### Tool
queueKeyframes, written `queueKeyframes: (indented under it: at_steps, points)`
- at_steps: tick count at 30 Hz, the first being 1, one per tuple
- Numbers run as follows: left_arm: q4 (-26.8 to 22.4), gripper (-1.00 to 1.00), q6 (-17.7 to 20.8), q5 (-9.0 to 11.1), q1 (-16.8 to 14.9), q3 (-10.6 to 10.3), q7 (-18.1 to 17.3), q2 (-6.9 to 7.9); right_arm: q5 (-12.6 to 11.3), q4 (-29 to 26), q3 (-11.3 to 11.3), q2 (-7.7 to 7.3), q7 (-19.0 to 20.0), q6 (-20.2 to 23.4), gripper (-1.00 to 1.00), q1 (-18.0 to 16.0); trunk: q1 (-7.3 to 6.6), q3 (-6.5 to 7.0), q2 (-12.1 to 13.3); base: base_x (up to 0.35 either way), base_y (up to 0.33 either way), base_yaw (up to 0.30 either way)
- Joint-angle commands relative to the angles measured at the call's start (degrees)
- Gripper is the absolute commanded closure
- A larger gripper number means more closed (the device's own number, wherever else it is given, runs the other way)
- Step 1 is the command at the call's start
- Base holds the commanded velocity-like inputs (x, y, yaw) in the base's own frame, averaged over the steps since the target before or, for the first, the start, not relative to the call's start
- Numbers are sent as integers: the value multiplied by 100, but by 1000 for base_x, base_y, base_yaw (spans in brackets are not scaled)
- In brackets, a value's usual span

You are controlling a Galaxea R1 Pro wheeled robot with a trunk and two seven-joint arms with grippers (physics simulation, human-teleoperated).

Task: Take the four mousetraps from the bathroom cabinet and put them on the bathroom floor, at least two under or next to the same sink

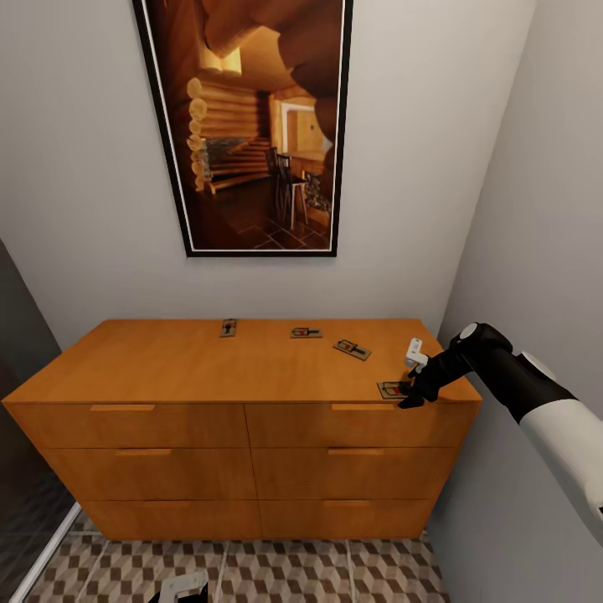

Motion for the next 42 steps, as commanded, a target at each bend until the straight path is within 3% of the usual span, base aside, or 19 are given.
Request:
queueKeyframes:
  at_steps: [1,42]
  points:
    - [4,-100,-20,-1,-4,26,0,-2,13,-9,13,-4,20,52,-100,-5,0,-8,-3,0,0,0]
    - [4,-100,-20,-1,-4,26,0,1,14,-9,13,-4,27,52,-100,-5,0,-23,-3,0,0,0]
